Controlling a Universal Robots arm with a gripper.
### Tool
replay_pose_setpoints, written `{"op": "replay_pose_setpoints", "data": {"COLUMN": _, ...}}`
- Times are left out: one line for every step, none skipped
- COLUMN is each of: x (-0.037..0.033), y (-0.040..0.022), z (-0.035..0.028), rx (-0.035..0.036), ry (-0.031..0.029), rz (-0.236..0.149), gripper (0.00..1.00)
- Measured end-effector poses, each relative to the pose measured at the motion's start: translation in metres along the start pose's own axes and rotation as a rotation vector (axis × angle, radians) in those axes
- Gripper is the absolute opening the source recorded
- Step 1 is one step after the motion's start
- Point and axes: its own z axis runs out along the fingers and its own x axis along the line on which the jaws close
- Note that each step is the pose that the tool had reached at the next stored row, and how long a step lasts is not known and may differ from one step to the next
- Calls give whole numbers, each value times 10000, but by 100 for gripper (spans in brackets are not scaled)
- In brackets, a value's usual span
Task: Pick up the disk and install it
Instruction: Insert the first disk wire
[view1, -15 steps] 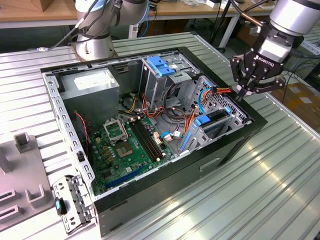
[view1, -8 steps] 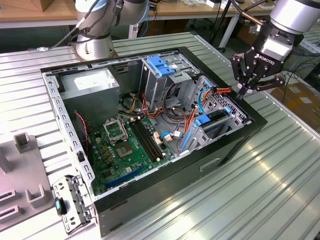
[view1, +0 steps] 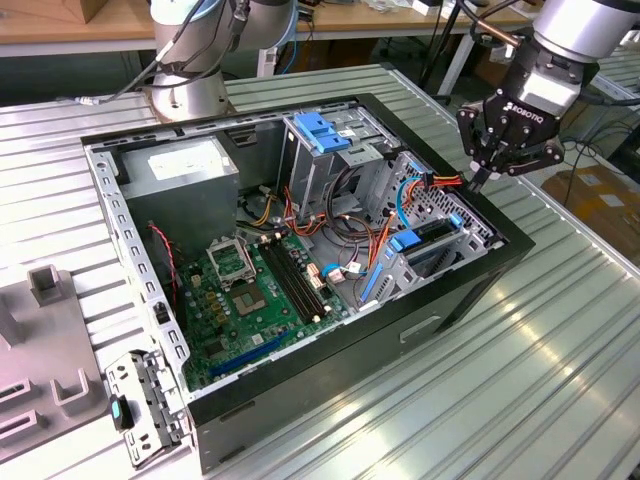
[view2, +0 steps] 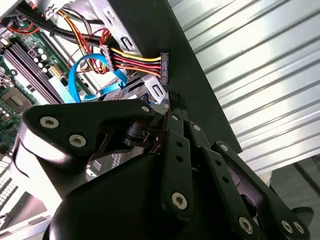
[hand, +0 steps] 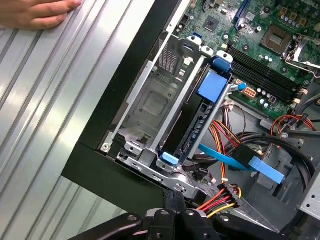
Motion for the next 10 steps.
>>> {"op": "replay_pose_setpoints", "data": {"x": 0, "y": -2, "z": -1, "rx": 2, "ry": 6, "rz": -273, "gripper": 11}}
{"op": "replay_pose_setpoints", "data": {"x": 0, "y": -2, "z": 0, "rx": 4, "ry": 9, "rz": -502, "gripper": 11}}
{"op": "replay_pose_setpoints", "data": {"x": 0, "y": -2, "z": 0, "rx": 6, "ry": 12, "rz": -676, "gripper": 11}}
{"op": "replay_pose_setpoints", "data": {"x": 0, "y": -2, "z": 0, "rx": 9, "ry": 18, "rz": -1000, "gripper": 11}}
{"op": "replay_pose_setpoints", "data": {"x": 0, "y": -2, "z": 0, "rx": 9, "ry": 19, "rz": -1110, "gripper": 11}}
{"op": "replay_pose_setpoints", "data": {"x": 0, "y": -2, "z": 0, "rx": 11, "ry": 21, "rz": -1204, "gripper": 11}}
{"op": "replay_pose_setpoints", "data": {"x": 0, "y": -2, "z": -1, "rx": 11, "ry": 22, "rz": -1232, "gripper": 11}}
{"op": "replay_pose_setpoints", "data": {"x": 0, "y": -2, "z": 0, "rx": 11, "ry": 22, "rz": -1233, "gripper": 11}}
{"op": "replay_pose_setpoints", "data": {"x": 0, "y": -2, "z": 0, "rx": 11, "ry": 22, "rz": -1233, "gripper": 11}}
{"op": "replay_pose_setpoints", "data": {"x": 0, "y": -2, "z": 0, "rx": 11, "ry": 22, "rz": -1234, "gripper": 11}}
